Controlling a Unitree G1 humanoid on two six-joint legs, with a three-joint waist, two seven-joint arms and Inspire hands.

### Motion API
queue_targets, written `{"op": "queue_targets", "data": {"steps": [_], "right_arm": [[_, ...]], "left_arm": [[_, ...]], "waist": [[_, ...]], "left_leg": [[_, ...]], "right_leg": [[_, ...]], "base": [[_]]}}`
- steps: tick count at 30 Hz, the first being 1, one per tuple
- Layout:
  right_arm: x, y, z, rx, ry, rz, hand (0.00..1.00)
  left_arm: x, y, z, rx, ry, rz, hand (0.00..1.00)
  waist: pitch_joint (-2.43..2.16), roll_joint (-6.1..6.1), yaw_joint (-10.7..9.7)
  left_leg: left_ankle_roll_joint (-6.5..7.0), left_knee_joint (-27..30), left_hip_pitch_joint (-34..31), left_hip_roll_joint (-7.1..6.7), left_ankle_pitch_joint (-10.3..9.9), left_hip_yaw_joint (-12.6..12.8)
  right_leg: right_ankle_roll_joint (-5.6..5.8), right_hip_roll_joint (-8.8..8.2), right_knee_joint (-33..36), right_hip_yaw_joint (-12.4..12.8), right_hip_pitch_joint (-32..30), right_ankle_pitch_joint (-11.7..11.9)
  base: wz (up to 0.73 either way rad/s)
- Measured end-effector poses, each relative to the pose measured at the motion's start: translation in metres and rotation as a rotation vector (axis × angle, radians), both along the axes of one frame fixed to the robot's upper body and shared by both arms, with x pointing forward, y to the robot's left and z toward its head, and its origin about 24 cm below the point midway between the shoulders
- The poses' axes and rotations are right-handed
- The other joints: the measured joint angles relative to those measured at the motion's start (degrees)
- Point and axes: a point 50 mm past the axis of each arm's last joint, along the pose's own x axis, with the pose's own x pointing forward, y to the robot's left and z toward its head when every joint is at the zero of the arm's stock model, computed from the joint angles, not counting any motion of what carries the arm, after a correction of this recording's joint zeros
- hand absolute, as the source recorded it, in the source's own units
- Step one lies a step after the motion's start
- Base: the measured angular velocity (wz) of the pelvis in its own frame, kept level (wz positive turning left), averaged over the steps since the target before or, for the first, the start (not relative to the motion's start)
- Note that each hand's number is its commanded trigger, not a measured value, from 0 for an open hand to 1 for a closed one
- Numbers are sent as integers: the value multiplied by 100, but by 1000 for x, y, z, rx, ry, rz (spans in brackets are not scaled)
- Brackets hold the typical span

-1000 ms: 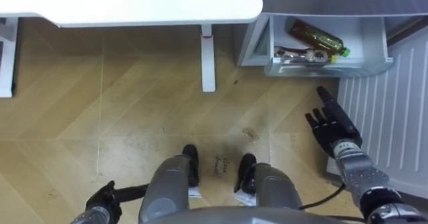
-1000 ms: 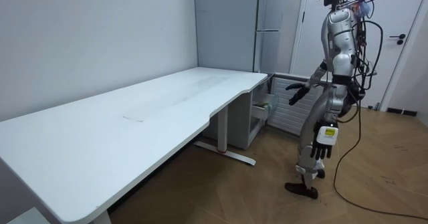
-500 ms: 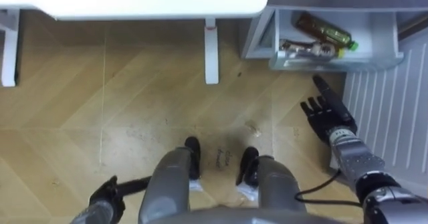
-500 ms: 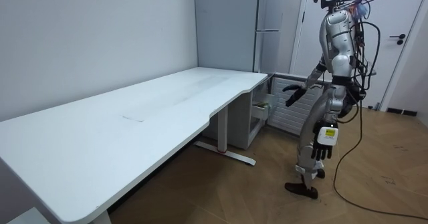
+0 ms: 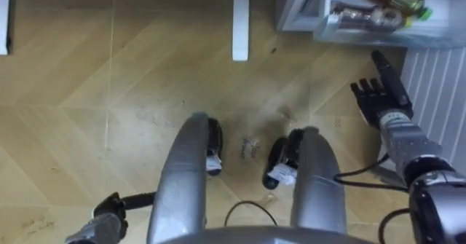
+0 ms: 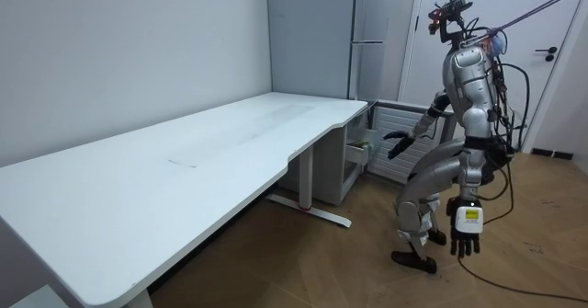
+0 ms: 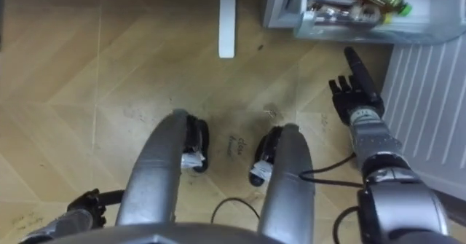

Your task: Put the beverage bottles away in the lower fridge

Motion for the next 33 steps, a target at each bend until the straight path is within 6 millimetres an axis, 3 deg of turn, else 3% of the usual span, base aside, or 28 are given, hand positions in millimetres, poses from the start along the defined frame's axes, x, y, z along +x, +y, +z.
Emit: {"op": "queue_targets", "data": {"steps": [4,7,15,21,25,33], "right_arm": [[17,-4,18,-12,-44,-3,0],[25,-9,28,-19,-52,-20,0],[53,-17,65,-23,-123,-53,0],[54,-20,68,-29,-109,-60,0],[58,-18,75,-24,-101,-57,0],[61,-18,83,1,-68,-85,0]], "left_arm": [[10,-1,4,13,-36,-5,0],[10,-1,4,31,-37,-1,0],[7,9,8,60,-49,0,0],[8,10,9,57,-55,-10,0],[3,8,10,42,-80,-30,0],[-27,14,6,57,-38,-20,0]], "waist": [[6,-10,1],[36,-59,6],[63,-137,-51],[69,-176,-37],[68,-178,-101],[66,-175,-97]], "left_leg": [[93,603,-509,-4,-160,41],[133,879,-663,-20,-258,105],[188,1210,-938,-8,-364,183],[228,1388,-974,-5,-444,245],[266,1450,-939,-7,-465,313],[271,1513,-902,-18,-467,324]], "right_leg": [[55,-97,628,134,-520,-218],[96,-167,949,238,-719,-326],[130,-173,1295,410,-1076,-367],[155,-193,1483,500,-1159,-432],[131,-358,1588,538,-1164,-457],[116,-418,1692,549,-1136,-489]], "base": [[3],[0],[-4],[0],[2],[3]]}}
